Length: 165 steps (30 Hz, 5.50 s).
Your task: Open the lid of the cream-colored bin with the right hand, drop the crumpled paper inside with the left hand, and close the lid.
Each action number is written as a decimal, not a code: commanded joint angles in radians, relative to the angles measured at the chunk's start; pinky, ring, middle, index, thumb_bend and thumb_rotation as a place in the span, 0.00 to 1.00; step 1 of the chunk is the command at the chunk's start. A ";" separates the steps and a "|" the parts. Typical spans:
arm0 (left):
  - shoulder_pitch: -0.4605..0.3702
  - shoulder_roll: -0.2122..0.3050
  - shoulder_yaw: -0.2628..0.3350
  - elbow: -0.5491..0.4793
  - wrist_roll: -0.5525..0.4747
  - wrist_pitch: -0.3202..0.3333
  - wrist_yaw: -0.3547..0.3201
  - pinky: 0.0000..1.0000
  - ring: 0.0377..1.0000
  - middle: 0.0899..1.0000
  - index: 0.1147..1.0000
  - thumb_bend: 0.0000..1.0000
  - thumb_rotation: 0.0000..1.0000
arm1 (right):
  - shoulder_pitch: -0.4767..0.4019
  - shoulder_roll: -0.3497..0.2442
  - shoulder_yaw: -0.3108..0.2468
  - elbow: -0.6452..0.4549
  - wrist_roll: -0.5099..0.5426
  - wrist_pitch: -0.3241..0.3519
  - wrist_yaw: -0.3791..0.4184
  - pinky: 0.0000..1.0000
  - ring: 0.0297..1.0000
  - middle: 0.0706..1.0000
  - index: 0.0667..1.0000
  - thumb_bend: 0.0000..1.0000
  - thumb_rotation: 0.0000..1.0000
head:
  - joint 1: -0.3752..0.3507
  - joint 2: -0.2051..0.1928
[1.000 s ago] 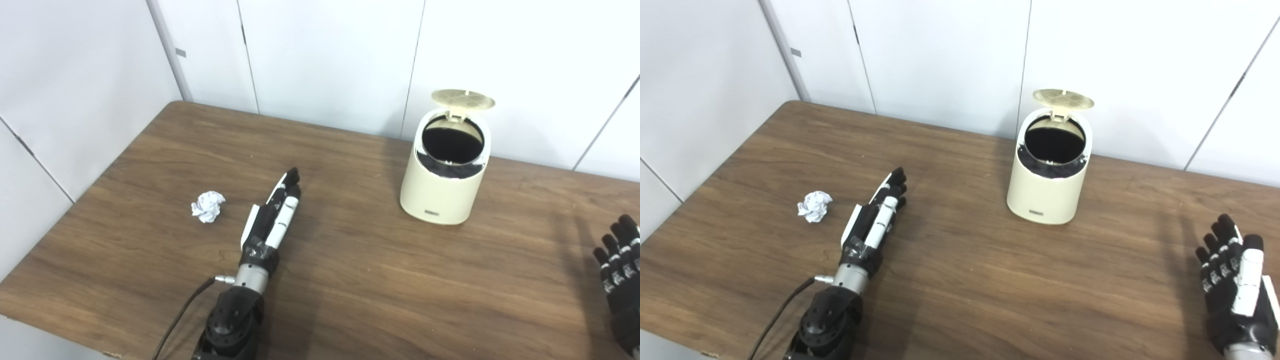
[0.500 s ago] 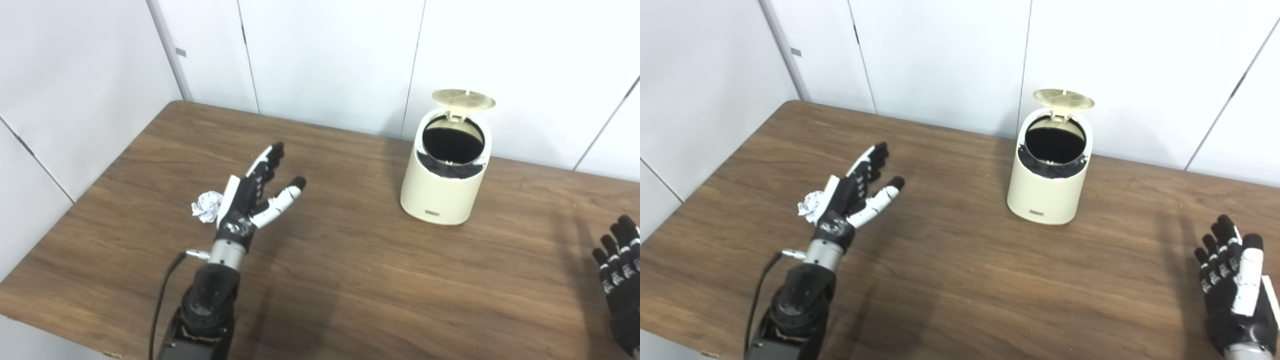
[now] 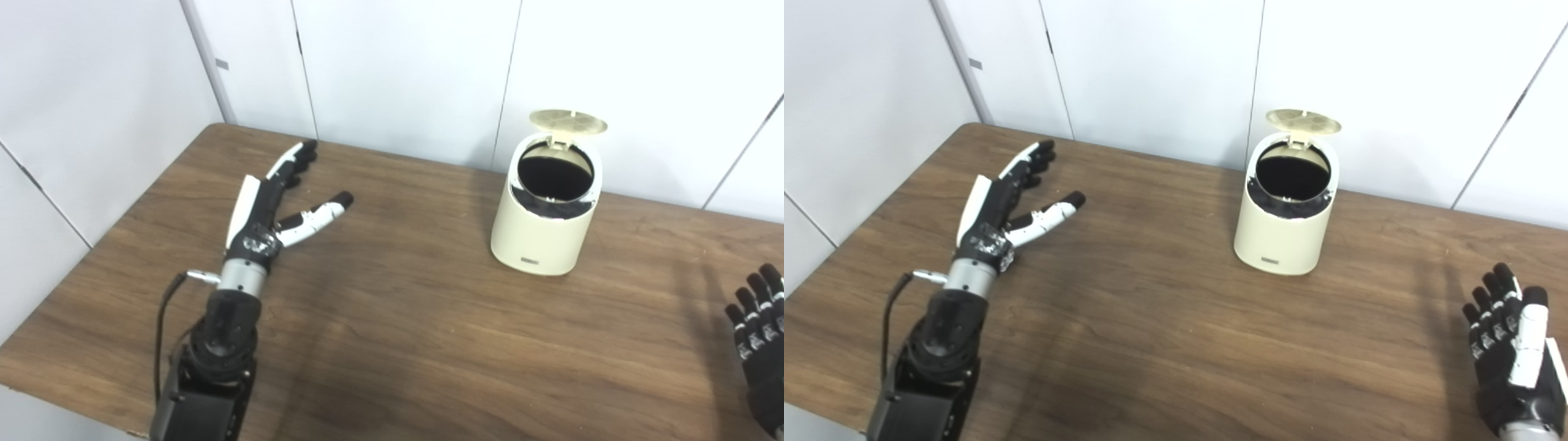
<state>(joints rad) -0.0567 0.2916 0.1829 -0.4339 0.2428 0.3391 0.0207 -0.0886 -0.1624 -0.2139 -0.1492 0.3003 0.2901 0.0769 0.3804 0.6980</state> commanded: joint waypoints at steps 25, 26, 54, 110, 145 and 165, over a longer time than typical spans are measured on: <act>-0.061 0.150 0.053 -0.043 0.700 0.131 -0.491 0.77 0.88 0.87 0.84 0.97 0.17 | -0.026 0.010 -0.017 -0.010 0.047 -0.034 0.001 1.00 1.00 1.00 1.00 0.56 1.00 | -0.011 0.013; -0.063 0.150 0.055 -0.039 0.715 0.131 -0.505 0.77 0.88 0.86 0.83 0.97 0.16 | -0.025 0.012 -0.017 -0.012 0.049 -0.032 -0.001 1.00 1.00 1.00 1.00 0.56 0.99 | -0.011 0.013; -0.065 0.141 0.072 0.068 0.880 0.130 -0.634 0.75 0.88 0.88 0.81 0.94 0.13 | -0.030 0.009 -0.022 0.020 0.080 -0.037 0.015 1.00 1.00 0.98 1.00 0.60 0.94 | -0.004 0.018; -0.066 0.095 0.110 0.140 0.792 0.130 -0.608 0.59 0.60 0.50 0.41 0.51 0.00 | -0.020 0.008 -0.007 -0.011 0.059 -0.013 0.002 0.98 0.98 0.94 0.99 0.58 1.00 | -0.013 0.038; -0.071 0.082 0.029 0.043 0.682 0.130 -0.505 0.46 0.40 0.45 0.41 0.50 0.00 | -0.021 0.025 -0.015 0.038 0.090 -0.046 0.023 1.00 1.00 0.98 1.00 0.56 1.00 | -0.073 0.013; -0.276 -0.022 -0.105 -0.020 0.791 0.129 -0.617 0.43 0.38 0.45 0.42 0.50 0.00 | -0.010 0.040 0.019 0.139 0.037 -0.182 0.036 1.00 0.99 0.96 1.00 0.59 1.00 | -0.214 -0.058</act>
<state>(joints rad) -0.2821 0.2635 0.0787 -0.4329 1.0270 0.4707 -0.6102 -0.0961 -0.1291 -0.2002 -0.0191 0.3426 0.1169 0.1158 0.1658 0.6397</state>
